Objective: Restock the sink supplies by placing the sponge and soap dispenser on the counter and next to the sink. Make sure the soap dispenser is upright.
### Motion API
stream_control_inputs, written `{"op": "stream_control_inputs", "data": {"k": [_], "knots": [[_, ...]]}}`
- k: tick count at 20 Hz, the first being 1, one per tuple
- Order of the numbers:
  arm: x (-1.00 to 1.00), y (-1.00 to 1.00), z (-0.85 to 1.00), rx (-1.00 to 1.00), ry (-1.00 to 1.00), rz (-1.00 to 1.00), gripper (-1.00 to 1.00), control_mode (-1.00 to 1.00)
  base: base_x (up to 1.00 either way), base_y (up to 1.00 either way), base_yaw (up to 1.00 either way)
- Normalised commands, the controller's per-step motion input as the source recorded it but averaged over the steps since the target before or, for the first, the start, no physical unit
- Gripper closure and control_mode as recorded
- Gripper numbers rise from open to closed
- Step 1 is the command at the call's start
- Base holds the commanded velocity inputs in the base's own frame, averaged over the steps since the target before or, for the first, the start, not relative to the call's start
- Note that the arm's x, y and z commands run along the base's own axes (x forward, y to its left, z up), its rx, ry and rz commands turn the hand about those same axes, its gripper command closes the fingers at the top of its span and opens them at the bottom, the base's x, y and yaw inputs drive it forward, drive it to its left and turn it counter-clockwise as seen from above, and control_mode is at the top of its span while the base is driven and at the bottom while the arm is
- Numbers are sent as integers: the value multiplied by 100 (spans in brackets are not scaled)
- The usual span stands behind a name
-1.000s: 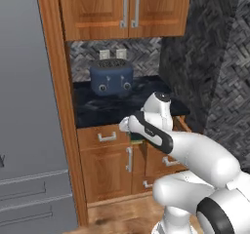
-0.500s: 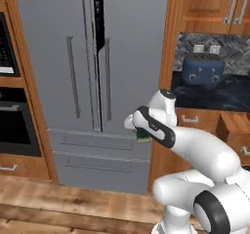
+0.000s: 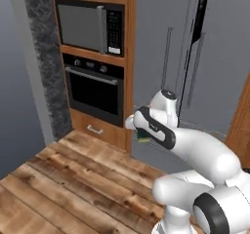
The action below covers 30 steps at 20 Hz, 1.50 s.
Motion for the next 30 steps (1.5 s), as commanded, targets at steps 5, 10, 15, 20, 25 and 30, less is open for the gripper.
{"op": "stream_control_inputs", "data": {"k": [5,10,15,20,25,30], "knots": [[0,0,0,0,0,0,100,100,-5,52,72],[0,0,0,0,0,0,100,100,6,16,80],[0,0,0,0,0,0,100,100,38,-39,77],[0,0,0,0,0,0,100,100,42,-35,78],[0,0,0,0,0,0,100,100,47,-18,82],[0,0,0,0,0,0,100,100,45,-2,85]]}}
